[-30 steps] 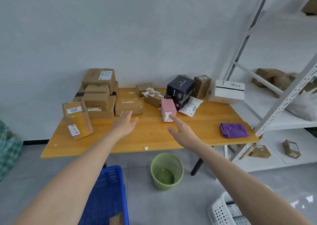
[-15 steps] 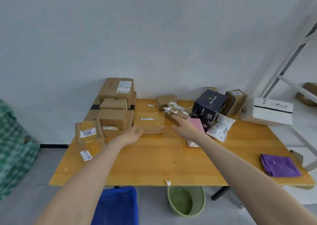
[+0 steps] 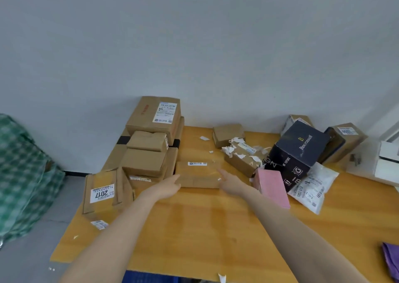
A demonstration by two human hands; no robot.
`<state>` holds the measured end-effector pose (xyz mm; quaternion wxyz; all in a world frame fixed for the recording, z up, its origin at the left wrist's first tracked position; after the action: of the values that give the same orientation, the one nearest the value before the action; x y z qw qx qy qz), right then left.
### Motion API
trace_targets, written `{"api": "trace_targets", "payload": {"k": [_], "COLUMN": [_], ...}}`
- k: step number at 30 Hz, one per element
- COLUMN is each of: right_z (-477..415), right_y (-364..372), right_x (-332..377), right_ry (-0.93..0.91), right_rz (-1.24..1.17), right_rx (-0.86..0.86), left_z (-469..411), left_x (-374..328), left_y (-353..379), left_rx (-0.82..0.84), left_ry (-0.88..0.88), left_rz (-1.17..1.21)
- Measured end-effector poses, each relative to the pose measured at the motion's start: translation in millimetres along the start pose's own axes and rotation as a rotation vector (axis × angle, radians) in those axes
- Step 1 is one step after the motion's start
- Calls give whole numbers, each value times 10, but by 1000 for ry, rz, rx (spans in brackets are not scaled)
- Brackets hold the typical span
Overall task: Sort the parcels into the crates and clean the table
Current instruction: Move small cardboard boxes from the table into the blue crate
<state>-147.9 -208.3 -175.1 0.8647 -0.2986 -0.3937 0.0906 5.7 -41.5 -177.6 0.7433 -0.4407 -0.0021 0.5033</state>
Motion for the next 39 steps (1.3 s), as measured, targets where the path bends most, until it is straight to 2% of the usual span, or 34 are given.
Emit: {"api": "trace_targets", "payload": {"k": [3,6,8,11,13,15,17,19,23,29,35,39], "right_z": [-235,-473,-516,-647,-689,-720,-739,-770,-815,-782,-690,-543], "right_y": [78,120,109,-7,-100,-169,-190,-169,-128,-168,-279,-266], "right_x": [-149,-403,-500,-614,-647,-658,-655,-656,-569,-405,-260,-171], "right_ry": [-72,-82,-47,44,75,6,-68,-24,77,137,134,181], "right_rz": [210,303,337,343,311,268,261,261,-18,-306,-618,-812], "right_rx": [98,196,159,-68,-124,-110,-14,41,-41,-119,-247,-314], "left_z": [-193,-482,-592,-786,-835,-896,-924,-956,-977,-870,-726,-568], "left_x": [-117,-218,-256,-377,-449,-447,-428,-403,-373,-362,-250,-176], "left_y": [4,-8,-27,-69,-104,-116,-97,-57,29,1,-159,-154], "left_rx": [55,119,126,77,42,26,39,42,-24,-108,-212,-266], "left_ry": [-10,-44,-53,-30,-40,-80,-135,-191,-316,-399,-340,-275], "left_rz": [-19,-48,-39,-15,-49,-96,-87,-61,56,567,910,934]}}
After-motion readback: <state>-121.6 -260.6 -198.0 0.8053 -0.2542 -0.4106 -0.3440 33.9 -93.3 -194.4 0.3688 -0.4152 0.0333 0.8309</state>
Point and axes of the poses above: each hand's wrist, its own z-axis away from the middle knuckle, its own y-axis out of the palm, x = y × z, the point moved 1 cm from there along -z, towards the middle knuckle, and after that the axes turned 7 degrees about -z, right-handed, at the moved point
